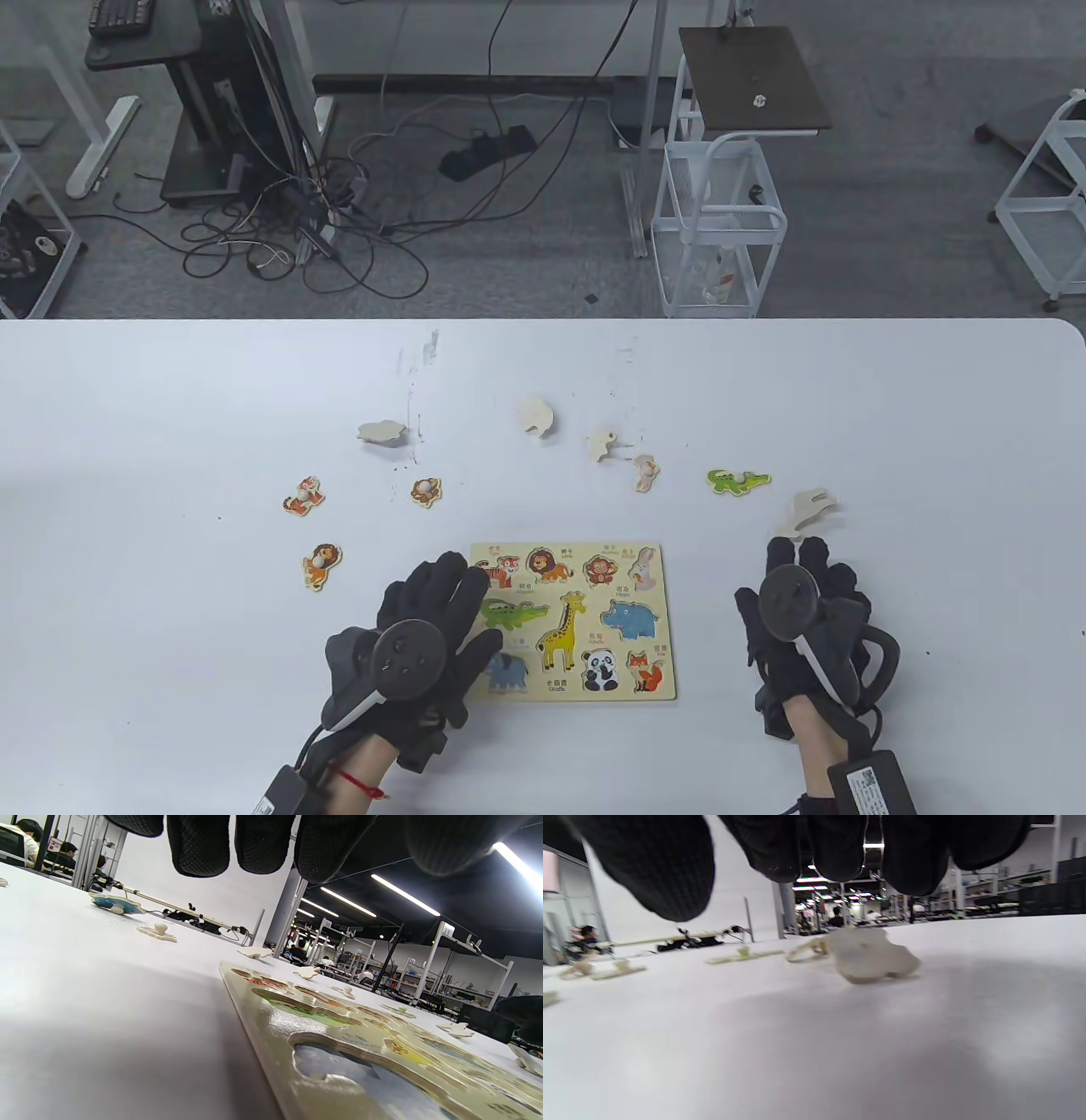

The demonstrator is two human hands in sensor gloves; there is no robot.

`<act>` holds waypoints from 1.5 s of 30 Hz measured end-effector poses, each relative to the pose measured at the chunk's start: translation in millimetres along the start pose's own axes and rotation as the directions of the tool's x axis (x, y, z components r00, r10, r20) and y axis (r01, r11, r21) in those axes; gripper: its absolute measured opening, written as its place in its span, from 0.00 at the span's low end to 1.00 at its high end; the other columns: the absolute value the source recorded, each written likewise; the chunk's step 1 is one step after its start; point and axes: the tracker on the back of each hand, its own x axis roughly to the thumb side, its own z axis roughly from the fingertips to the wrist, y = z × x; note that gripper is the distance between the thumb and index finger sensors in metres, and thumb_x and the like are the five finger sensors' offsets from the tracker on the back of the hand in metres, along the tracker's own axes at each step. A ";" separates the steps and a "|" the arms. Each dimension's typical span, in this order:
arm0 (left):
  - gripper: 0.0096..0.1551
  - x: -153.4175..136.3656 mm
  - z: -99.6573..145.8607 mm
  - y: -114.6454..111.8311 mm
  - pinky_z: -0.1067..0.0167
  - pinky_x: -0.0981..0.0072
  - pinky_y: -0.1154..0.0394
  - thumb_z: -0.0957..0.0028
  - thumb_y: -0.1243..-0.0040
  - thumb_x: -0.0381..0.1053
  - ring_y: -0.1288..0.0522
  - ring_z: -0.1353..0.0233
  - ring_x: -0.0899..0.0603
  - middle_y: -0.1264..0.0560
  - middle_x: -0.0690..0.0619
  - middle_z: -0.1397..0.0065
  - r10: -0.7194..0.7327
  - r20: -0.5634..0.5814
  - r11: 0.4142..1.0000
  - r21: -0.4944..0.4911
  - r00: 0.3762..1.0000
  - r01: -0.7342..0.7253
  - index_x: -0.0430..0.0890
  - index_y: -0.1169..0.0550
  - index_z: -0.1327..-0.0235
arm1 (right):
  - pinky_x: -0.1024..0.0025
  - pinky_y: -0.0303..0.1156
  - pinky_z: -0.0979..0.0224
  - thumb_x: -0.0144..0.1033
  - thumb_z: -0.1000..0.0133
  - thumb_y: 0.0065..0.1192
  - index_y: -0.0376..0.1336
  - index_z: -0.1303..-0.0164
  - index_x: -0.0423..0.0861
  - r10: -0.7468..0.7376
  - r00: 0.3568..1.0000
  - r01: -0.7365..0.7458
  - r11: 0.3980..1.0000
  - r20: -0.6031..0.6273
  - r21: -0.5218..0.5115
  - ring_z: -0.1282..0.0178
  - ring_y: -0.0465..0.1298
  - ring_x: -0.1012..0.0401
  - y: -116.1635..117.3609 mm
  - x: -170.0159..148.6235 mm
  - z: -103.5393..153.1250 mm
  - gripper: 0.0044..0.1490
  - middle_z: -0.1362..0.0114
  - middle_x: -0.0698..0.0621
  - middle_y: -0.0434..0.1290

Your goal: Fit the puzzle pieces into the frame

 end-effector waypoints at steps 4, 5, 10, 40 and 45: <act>0.41 3.0 1.2 0.8 0.27 0.32 0.42 0.53 0.44 0.69 0.34 0.20 0.28 0.39 0.43 0.16 -0.012 0.004 1.000 0.007 1.000 0.012 0.55 0.31 0.26 | 0.31 0.63 0.34 0.54 0.54 0.68 0.55 0.24 0.47 0.070 0.996 -0.066 0.995 -0.062 0.069 0.30 0.69 0.29 9.4 -7.0 -7.8 0.49 0.21 0.40 0.57; 0.41 3.4 1.5 1.1 0.27 0.32 0.43 0.53 0.44 0.69 0.34 0.20 0.28 0.39 0.43 0.16 -0.011 0.005 1.000 0.007 1.000 0.011 0.55 0.31 0.26 | 0.31 0.62 0.34 0.53 0.54 0.68 0.55 0.24 0.47 0.077 0.995 -0.071 0.994 -0.067 0.087 0.31 0.69 0.30 11.0 -7.3 -8.5 0.49 0.21 0.40 0.57; 0.41 4.8 2.7 2.4 0.27 0.32 0.43 0.53 0.44 0.69 0.34 0.20 0.28 0.39 0.43 0.16 -0.004 0.014 1.000 0.014 1.000 0.004 0.55 0.31 0.26 | 0.36 0.67 0.37 0.42 0.50 0.66 0.61 0.28 0.47 0.107 0.993 -0.102 0.991 -0.058 0.089 0.36 0.74 0.35 14.3 -4.3 -10.7 0.38 0.24 0.45 0.65; 0.39 11.4 0.3 0.7 0.24 0.42 0.40 0.51 0.42 0.66 0.32 0.19 0.35 0.37 0.46 0.17 0.333 0.016 0.942 0.037 0.943 -0.333 0.55 0.31 0.26 | 0.53 0.82 0.56 0.35 0.56 0.77 0.76 0.45 0.45 -0.812 0.580 0.788 0.579 0.062 0.209 0.57 0.88 0.48 -14.7 17.5 14.7 0.28 0.45 0.45 0.83; 0.37 19.1 0.9 -1.0 0.25 0.44 0.36 0.51 0.39 0.65 0.27 0.21 0.37 0.32 0.47 0.19 0.517 0.031 0.855 0.032 0.855 -0.518 0.56 0.29 0.27 | 0.54 0.82 0.58 0.37 0.57 0.78 0.77 0.47 0.45 -0.898 0.432 0.822 0.428 0.080 0.376 0.60 0.88 0.49 -10.8 43.8 32.2 0.27 0.47 0.46 0.84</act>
